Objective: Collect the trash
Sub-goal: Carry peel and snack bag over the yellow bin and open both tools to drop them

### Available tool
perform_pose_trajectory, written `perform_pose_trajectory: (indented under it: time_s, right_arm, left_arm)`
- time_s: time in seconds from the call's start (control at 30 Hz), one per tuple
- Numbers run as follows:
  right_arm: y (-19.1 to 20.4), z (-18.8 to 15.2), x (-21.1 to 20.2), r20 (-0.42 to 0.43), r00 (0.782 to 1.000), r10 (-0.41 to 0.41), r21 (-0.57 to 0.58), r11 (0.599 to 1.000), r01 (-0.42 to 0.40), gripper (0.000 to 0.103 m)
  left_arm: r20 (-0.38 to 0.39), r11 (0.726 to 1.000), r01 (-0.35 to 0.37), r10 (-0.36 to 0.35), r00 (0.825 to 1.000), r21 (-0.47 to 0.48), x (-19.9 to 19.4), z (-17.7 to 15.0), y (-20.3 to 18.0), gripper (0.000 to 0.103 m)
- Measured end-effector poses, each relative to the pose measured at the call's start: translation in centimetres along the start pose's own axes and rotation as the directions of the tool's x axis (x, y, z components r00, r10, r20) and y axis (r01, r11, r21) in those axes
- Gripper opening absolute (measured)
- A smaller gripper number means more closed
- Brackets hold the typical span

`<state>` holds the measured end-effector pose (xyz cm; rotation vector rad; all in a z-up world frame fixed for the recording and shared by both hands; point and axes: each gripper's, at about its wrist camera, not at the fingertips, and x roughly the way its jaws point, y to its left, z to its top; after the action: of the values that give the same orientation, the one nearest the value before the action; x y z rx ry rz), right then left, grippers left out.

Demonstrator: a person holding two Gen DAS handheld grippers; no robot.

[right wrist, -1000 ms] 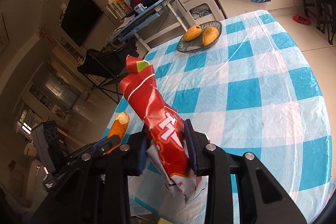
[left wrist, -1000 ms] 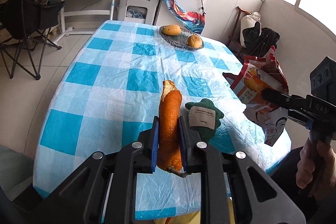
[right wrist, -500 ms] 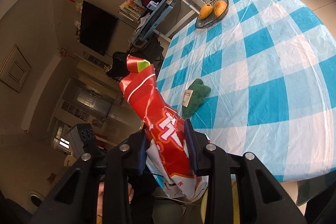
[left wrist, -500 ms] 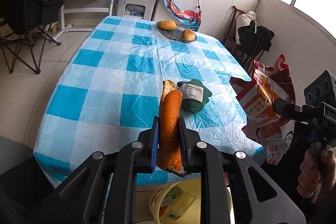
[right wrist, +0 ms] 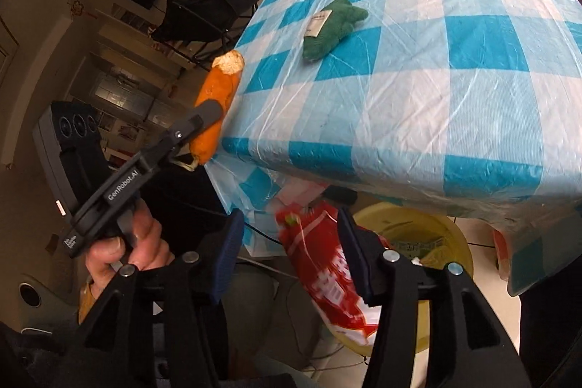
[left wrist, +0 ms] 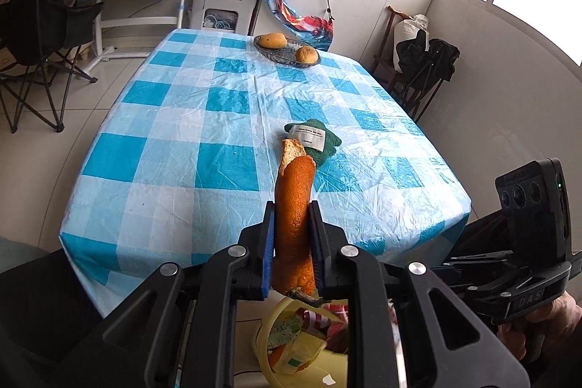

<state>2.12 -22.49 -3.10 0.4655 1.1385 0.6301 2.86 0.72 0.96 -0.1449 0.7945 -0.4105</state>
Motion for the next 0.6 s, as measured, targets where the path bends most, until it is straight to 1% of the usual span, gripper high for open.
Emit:
perform_pose_trajectory:
  time_s: [0.07, 0.17, 0.27, 0.33, 0.43, 0.53, 0.6]
  right_arm:
    - [0.0, 0.1, -0.8, 0.043, 0.999, 0.002, 0.011, 1.0, -0.003, 0.059]
    - [-0.6, 0.2, -2.8, 0.143, 0.99, 0.004, 0.043, 0.999, -0.01, 0.063]
    - [-1.0, 0.4, -4.5, 0.247, 0.969, -0.01, 0.067, 0.998, -0.006, 0.068]
    - [-1.6, 0.6, -5.4, 0.305, 0.952, -0.021, 0.09, 0.996, -0.007, 0.07]
    - [-2.8, 0.7, -6.5, 0.359, 0.933, -0.03, 0.133, 0.991, -0.019, 0.071]
    - [-3.4, 1.0, -7.3, 0.399, 0.917, -0.029, 0.15, 0.988, -0.034, 0.072]
    - [-3.8, 0.9, -8.0, 0.422, 0.906, -0.035, 0.154, 0.988, -0.033, 0.073]
  left_arm:
    - [0.001, 1.0, 0.003, -0.003, 1.0, 0.003, -0.3, -0.3, -0.1, 0.017]
    - [-0.018, 1.0, 0.025, -0.024, 1.0, 0.019, -0.5, -0.7, -0.4, 0.017]
    - [-0.074, 0.995, 0.062, -0.057, 0.996, 0.077, 0.2, -1.5, -1.7, 0.017]
    - [-0.124, 0.985, 0.102, -0.085, 0.989, 0.142, 0.7, -2.2, -3.2, 0.017]
    - [-0.213, 0.957, 0.157, -0.105, 0.971, 0.245, 1.7, -3.8, -5.7, 0.017]
    - [-0.304, 0.925, 0.207, -0.107, 0.947, 0.318, 2.7, -5.5, -7.5, 0.017]
    - [-0.365, 0.911, 0.236, -0.104, 0.925, 0.338, 3.5, -6.4, -8.1, 0.018]
